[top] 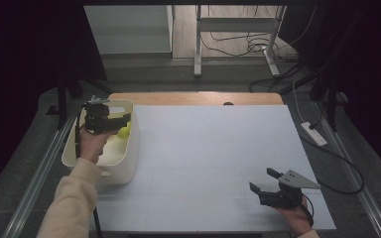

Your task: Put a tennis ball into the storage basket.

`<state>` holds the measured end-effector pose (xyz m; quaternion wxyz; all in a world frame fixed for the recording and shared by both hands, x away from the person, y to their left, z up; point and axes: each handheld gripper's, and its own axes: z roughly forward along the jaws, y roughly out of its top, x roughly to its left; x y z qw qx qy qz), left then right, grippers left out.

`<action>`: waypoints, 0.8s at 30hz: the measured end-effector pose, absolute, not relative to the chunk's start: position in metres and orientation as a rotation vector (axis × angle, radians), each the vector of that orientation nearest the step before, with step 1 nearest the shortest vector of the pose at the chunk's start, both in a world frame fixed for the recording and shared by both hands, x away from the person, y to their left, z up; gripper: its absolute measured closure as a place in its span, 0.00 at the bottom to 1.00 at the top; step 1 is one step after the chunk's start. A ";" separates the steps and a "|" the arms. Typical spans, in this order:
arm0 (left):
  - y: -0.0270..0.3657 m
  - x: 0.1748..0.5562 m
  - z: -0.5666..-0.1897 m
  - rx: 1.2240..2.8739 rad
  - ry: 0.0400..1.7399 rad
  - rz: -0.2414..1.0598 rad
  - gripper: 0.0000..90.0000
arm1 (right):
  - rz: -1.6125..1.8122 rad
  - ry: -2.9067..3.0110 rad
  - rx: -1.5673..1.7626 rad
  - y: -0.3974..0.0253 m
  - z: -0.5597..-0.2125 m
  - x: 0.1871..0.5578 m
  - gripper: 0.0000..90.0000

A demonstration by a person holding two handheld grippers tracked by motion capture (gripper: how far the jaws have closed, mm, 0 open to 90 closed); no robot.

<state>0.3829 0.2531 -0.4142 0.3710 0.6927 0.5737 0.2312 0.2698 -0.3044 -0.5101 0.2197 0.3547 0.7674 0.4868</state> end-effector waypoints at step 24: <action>0.238 0.348 -0.393 1.758 1.231 0.514 0.12 | 1.362 2.115 0.993 -0.307 -0.510 0.272 0.16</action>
